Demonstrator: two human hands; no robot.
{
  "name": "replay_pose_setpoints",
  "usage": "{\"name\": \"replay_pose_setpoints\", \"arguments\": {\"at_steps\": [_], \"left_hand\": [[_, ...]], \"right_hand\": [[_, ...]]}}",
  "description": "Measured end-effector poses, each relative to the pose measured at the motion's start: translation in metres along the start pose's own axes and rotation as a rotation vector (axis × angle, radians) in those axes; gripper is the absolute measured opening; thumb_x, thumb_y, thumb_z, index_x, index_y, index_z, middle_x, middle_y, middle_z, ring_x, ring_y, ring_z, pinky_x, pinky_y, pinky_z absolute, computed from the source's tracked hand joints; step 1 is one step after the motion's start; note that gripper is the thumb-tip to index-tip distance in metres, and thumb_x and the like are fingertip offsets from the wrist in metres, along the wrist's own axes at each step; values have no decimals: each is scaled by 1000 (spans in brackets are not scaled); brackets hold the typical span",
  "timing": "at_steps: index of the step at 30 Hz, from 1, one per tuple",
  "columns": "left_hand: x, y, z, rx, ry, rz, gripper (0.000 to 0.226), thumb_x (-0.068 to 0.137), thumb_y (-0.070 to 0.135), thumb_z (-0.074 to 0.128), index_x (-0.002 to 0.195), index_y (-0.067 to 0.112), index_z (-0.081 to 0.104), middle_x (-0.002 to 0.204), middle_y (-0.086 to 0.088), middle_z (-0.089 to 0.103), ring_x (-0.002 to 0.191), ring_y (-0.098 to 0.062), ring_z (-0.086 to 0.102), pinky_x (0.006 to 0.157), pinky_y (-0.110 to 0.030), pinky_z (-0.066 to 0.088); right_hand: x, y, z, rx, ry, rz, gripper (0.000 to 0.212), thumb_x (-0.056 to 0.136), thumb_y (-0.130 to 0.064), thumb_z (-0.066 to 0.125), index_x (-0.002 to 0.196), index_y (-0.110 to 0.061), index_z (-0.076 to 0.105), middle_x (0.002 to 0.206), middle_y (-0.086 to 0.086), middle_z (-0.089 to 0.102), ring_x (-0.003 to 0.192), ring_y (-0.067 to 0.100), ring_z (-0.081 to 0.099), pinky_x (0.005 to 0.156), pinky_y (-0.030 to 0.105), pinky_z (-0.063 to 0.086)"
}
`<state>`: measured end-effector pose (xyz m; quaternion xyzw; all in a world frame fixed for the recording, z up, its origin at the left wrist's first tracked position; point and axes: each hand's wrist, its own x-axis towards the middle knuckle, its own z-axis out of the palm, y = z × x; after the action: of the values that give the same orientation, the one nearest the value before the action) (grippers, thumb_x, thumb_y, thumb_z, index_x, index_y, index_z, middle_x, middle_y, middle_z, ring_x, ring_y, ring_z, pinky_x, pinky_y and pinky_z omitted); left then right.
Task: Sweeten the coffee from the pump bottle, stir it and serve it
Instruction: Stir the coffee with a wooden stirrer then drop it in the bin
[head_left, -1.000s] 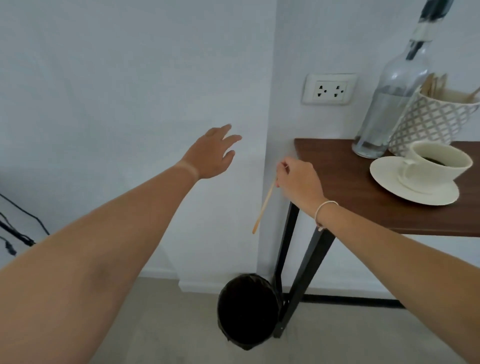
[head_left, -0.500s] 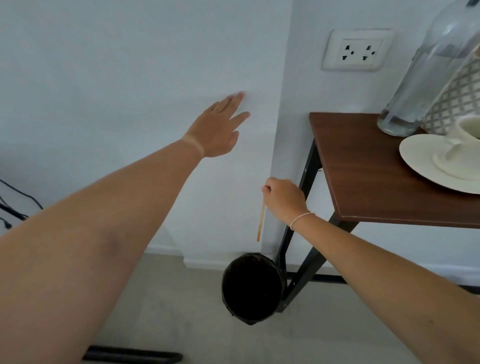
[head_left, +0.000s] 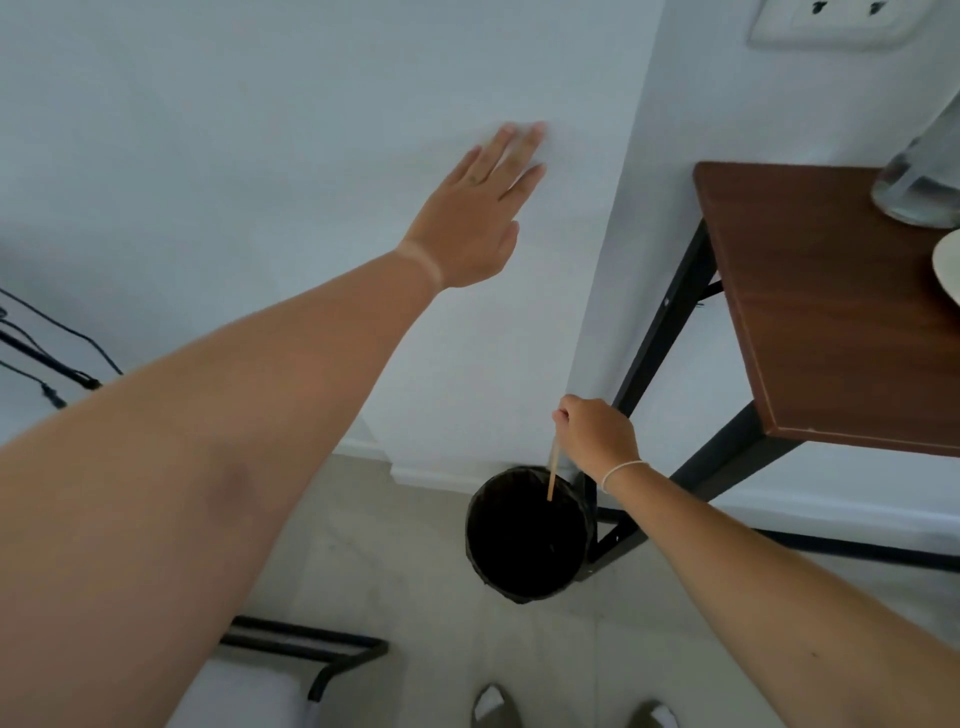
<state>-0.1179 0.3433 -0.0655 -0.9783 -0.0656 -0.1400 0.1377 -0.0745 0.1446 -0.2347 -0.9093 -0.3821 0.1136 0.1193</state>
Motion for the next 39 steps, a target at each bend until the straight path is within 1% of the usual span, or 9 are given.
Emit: {"name": "replay_pose_setpoints", "arguments": {"at_steps": [8, 13, 18, 27, 30, 32, 34, 36, 39], "left_hand": [[-1, -2, 5, -3, 16, 3, 58, 89, 19, 31, 144, 4, 22, 159, -13, 6, 145, -32, 3, 118, -44, 12], [-1, -2, 5, 0, 26, 12, 58, 89, 19, 31, 145, 4, 21, 158, -13, 6, 145, -33, 3, 118, -44, 12], [-1, -2, 6, 10, 22, 13, 58, 90, 20, 31, 145, 3, 20, 158, -14, 5, 145, -33, 2, 118, -44, 12], [-1, -3, 8, 14, 23, 12, 59, 90, 20, 31, 145, 4, 19, 159, -13, 6, 145, -33, 2, 118, -44, 13], [0, -3, 8, 12, 24, 15, 59, 90, 21, 31, 145, 4, 20, 158, -13, 6, 145, -33, 3, 118, -44, 13], [0, -3, 8, 13, 23, 15, 59, 90, 20, 30, 145, 4, 20, 159, -13, 6, 145, -33, 3, 118, -43, 12], [0, -3, 8, 7, 23, 14, 59, 90, 20, 31, 145, 4, 20, 159, -13, 6, 145, -33, 3, 118, -43, 12], [-1, -3, 7, 5, 26, 17, 58, 90, 20, 30, 145, 5, 20, 159, -13, 6, 145, -33, 3, 118, -43, 12], [-1, -2, 6, 1, 20, 13, 58, 91, 21, 30, 146, 5, 20, 159, -13, 5, 145, -33, 2, 118, -43, 11]], "right_hand": [[0, 2, 19, -35, -43, -23, 32, 98, -21, 32, 93, -5, 60, 78, 10, 64, 66, 24, 52, 57, 29, 37], [0, 2, 20, -73, -36, -51, 32, 99, -23, 33, 96, -6, 60, 83, 11, 66, 66, 24, 51, 58, 29, 37], [-2, 2, 20, -101, -35, -81, 33, 100, -24, 32, 100, -6, 60, 86, 11, 68, 76, 28, 63, 59, 30, 40], [-3, 2, 19, -113, -25, -92, 33, 101, -25, 31, 102, -7, 59, 88, 9, 68, 77, 27, 64, 59, 29, 40], [-2, 1, 19, -116, -28, -93, 33, 100, -25, 31, 100, -6, 59, 86, 10, 68, 71, 25, 61, 58, 29, 41], [-3, 1, 20, -127, -29, -91, 33, 100, -24, 32, 97, -6, 59, 82, 9, 66, 65, 23, 53, 55, 28, 36], [-4, 1, 20, -141, -33, -93, 32, 99, -25, 33, 96, -7, 58, 76, 7, 62, 63, 21, 50, 53, 25, 31], [-5, 1, 18, -145, -37, -103, 31, 99, -25, 33, 95, -7, 58, 71, 3, 55, 62, 20, 49, 53, 25, 30], [-4, 1, 13, -138, -30, -109, 31, 99, -26, 33, 95, -7, 58, 70, 2, 53, 62, 20, 50, 53, 26, 32]]}}
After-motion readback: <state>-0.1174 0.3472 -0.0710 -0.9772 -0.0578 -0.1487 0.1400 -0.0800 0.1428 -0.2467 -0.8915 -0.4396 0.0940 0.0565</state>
